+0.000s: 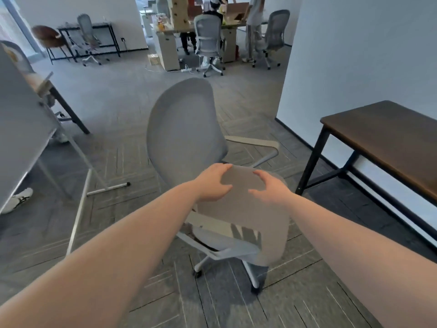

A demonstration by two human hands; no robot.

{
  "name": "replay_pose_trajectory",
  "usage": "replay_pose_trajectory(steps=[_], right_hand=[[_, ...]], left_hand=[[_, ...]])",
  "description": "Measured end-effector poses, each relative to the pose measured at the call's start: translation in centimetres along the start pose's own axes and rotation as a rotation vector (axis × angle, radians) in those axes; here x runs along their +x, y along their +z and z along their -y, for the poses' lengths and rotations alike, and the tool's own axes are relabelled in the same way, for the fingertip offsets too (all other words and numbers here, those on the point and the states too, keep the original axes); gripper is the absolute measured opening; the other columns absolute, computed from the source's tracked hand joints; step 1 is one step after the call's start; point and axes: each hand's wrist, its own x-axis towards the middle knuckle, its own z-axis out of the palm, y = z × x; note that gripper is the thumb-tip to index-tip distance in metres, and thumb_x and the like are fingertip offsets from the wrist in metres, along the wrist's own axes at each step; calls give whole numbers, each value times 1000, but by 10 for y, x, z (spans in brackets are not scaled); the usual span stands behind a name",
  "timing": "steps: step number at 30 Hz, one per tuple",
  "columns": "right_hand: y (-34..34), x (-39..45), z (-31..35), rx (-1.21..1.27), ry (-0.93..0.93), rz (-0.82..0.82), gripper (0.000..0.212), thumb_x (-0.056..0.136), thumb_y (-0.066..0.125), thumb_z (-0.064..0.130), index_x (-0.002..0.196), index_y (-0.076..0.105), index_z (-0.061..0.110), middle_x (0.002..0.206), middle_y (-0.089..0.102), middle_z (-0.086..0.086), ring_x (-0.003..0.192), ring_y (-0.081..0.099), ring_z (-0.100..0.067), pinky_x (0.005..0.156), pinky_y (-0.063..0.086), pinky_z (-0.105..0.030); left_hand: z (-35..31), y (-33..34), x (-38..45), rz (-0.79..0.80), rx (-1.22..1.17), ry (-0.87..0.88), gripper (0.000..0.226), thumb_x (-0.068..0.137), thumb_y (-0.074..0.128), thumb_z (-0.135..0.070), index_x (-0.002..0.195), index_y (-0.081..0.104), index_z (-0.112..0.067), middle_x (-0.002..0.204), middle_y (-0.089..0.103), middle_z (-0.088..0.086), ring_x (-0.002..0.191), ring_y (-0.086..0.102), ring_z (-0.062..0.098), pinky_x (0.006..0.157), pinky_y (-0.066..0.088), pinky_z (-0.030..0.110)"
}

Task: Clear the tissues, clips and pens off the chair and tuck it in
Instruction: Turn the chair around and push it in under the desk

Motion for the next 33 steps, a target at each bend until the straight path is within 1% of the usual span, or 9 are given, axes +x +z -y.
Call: replay_pose_trajectory(steps=[3, 6, 9, 13, 19, 22, 25, 30, 33], right_hand=[[25, 12, 56, 22, -29, -43, 65, 93, 56, 30, 149, 26, 19, 153, 36, -4, 139, 37, -23, 109, 32, -31], [43, 26, 100, 105, -29, -92, 62, 94, 53, 34, 149, 26, 23, 152, 38, -2, 135, 42, -24, 107, 37, -35], [55, 47, 137, 167, -47, -119, 64, 95, 51, 40, 150, 24, 23, 155, 33, 1, 141, 33, -21, 111, 29, -33], [62, 82, 179, 234, -76, -171, 67, 94, 50, 46, 150, 23, 22, 154, 34, 0, 141, 33, -19, 111, 28, -32], [56, 153, 227, 336, -104, -152, 76, 89, 49, 57, 151, 18, 27, 157, 28, 3, 142, 31, -20, 104, 32, -30], [49, 188, 250, 394, -108, -161, 83, 86, 52, 60, 152, 16, 25, 158, 25, 1, 143, 29, -21, 111, 29, -34], [47, 212, 266, 413, -89, -143, 91, 83, 57, 60, 153, 11, 23, 159, 21, 0, 144, 26, -21, 113, 27, -35], [52, 234, 279, 319, -39, -96, 101, 82, 64, 52, 153, 2, 15, 161, 16, -2, 146, 22, -20, 113, 25, -30], [47, 245, 288, 260, 31, -87, 90, 86, 64, 38, 152, 8, 14, 156, 28, -7, 140, 32, -25, 107, 33, -31]], left_hand=[[26, -42, -9, -152, -4, 132, 57, 94, 53, -19, 146, 30, -12, 153, 32, 6, 142, 28, 19, 113, 16, 22], [55, -83, -7, -252, -18, 211, 54, 94, 51, -20, 145, 33, -17, 153, 33, 3, 142, 28, 17, 116, 18, 26], [84, -118, 6, -345, -19, 236, 50, 94, 51, -20, 142, 39, -17, 152, 35, 2, 142, 29, 16, 115, 18, 25], [120, -161, 38, -472, -14, 226, 47, 94, 52, -21, 140, 43, -14, 151, 37, 6, 142, 31, 19, 115, 18, 26], [170, -215, 95, -425, 67, 157, 47, 99, 39, -27, 145, 33, -19, 157, 27, 2, 146, 21, 17, 118, 14, 30], [191, -234, 123, -352, 149, 161, 53, 97, 37, -11, 148, 26, -21, 160, 18, 1, 148, 14, 17, 119, 10, 30], [208, -248, 154, -233, 272, 164, 76, 87, 45, 0, 151, 14, -28, 162, 5, -2, 149, 6, 18, 120, 11, 34], [226, -261, 205, -54, 589, 299, 96, 83, 69, -26, 150, 1, -35, 161, -7, -2, 149, -1, 19, 122, 13, 40], [226, -269, 234, -22, 644, 464, 96, 78, 73, -37, 151, 11, -30, 162, -2, 0, 149, 3, 19, 121, 9, 33]])
